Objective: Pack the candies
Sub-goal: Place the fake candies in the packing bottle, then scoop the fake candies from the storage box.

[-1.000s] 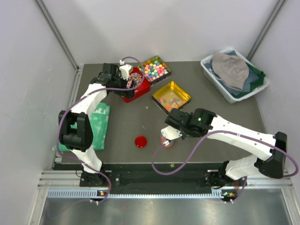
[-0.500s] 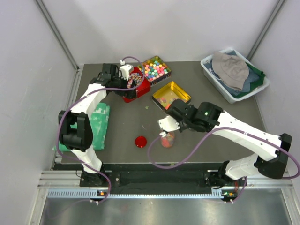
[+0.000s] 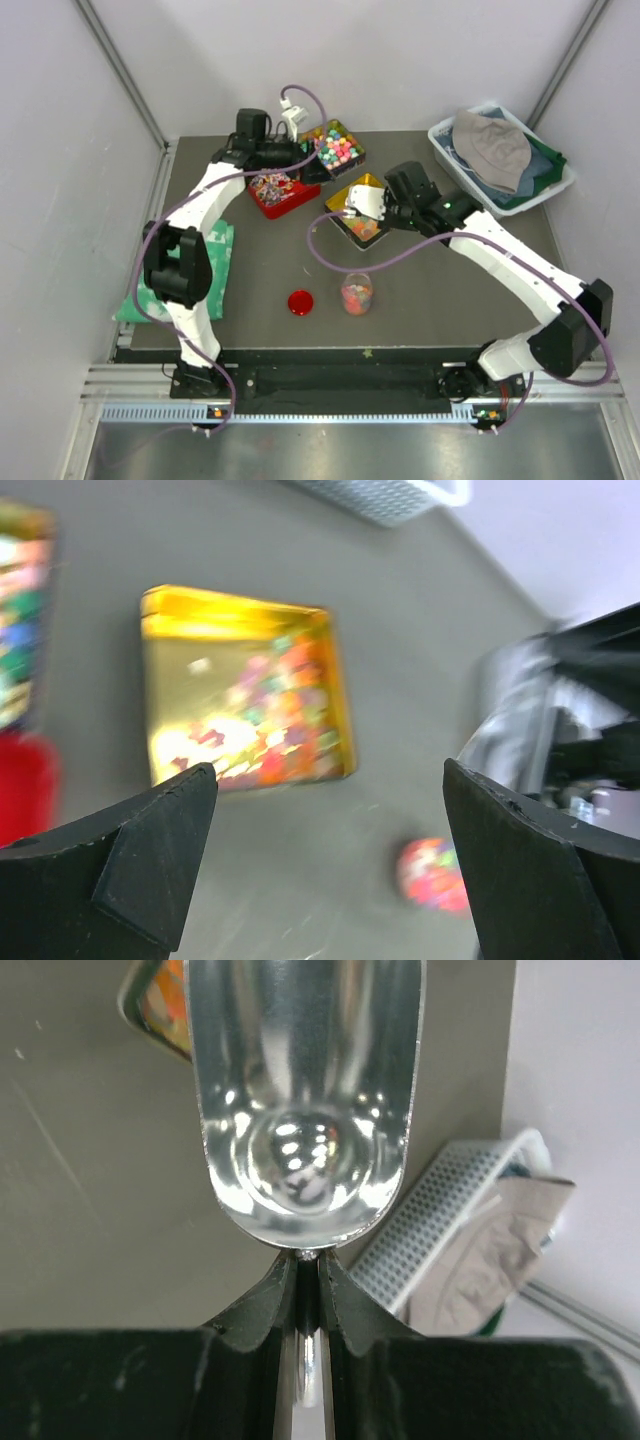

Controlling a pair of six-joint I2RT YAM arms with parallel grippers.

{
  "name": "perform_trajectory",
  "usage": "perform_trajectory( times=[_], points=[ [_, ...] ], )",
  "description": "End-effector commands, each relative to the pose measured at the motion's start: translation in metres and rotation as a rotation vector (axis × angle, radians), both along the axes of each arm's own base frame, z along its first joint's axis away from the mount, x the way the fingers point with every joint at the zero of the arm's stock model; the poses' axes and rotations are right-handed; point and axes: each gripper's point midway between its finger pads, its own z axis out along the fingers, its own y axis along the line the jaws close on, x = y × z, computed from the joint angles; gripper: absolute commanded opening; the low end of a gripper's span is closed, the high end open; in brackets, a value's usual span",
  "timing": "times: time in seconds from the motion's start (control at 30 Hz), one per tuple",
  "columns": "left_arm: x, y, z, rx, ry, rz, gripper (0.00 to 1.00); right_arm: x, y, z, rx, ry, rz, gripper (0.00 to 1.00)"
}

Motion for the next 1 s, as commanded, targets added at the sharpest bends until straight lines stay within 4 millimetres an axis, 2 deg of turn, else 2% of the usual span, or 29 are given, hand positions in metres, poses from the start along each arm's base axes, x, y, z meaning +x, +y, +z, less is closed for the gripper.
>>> perform_trajectory(
  times=[0.0,0.17,0.43,0.53,0.7,0.8,0.97],
  points=[
    [-0.011,-0.049,0.028,-0.132,0.006,-0.151,0.99,0.019,0.036,0.009,0.215,-0.06,-0.004,0.0],
    [-0.014,-0.068,0.014,-0.158,0.054,-0.2,0.99,0.021,0.04,0.011,0.273,-0.084,-0.025,0.0],
    [-0.02,-0.072,0.008,-0.167,0.074,-0.224,0.93,0.022,0.034,0.006,0.297,-0.105,-0.05,0.0],
    [-0.023,-0.072,0.011,-0.18,0.078,-0.235,0.84,0.026,0.032,0.002,0.294,-0.121,-0.062,0.0],
    [-0.028,-0.072,0.01,-0.181,0.093,-0.248,0.73,0.036,0.029,0.012,0.304,-0.171,-0.089,0.0],
    [-0.03,-0.072,0.009,-0.18,0.098,-0.254,0.71,0.041,0.028,0.019,0.308,-0.202,-0.107,0.0],
    [-0.032,-0.072,0.005,-0.173,0.106,-0.258,0.61,0.046,0.028,0.021,0.307,-0.218,-0.113,0.0]
  ],
)
